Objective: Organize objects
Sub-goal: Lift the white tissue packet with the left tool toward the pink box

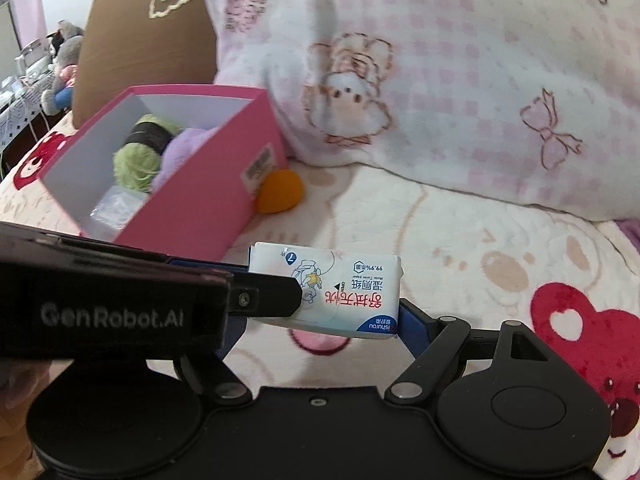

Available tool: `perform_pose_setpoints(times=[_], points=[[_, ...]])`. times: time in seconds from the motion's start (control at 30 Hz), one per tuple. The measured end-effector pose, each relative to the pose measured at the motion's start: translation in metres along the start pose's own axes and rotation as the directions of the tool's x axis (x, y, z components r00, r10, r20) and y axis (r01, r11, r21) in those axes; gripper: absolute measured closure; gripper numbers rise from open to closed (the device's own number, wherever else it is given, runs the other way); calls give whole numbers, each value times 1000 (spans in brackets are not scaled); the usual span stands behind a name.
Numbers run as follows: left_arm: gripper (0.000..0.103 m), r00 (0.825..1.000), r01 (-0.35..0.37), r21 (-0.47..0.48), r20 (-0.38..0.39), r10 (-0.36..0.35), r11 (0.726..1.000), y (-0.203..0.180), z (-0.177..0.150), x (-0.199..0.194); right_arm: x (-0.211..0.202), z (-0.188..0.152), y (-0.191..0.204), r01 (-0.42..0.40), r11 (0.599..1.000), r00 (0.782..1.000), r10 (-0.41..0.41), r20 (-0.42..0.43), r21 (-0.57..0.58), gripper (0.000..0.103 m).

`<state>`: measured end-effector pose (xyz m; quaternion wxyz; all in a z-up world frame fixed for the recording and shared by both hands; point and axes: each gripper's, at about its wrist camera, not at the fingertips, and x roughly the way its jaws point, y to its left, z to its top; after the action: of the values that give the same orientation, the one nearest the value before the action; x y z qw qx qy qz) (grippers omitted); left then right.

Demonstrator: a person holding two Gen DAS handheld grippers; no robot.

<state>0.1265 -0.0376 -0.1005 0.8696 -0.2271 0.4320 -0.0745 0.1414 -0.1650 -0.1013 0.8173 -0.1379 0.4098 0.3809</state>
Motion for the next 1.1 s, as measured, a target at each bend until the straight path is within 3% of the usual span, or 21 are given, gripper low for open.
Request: perform_pose_setpoints(times=[0.5, 0.6, 0.8, 1.1], points=[[80, 995, -1, 19, -96, 3, 1000, 12, -30, -56, -38, -30, 54, -17, 1000, 999, 17, -27, 5, 19], [79, 994, 4, 56, -111, 3, 998, 8, -38, -75, -53, -33, 69, -18, 999, 999, 17, -34, -29, 19], [79, 991, 38, 51, -127, -32, 998, 14, -44, -109, -78, -34, 88, -36, 999, 998, 37, -50, 17, 19], [80, 985, 52, 66, -167, -40, 997, 13, -48, -137, -100, -37, 108, -43, 999, 997, 43, -70, -1, 19]])
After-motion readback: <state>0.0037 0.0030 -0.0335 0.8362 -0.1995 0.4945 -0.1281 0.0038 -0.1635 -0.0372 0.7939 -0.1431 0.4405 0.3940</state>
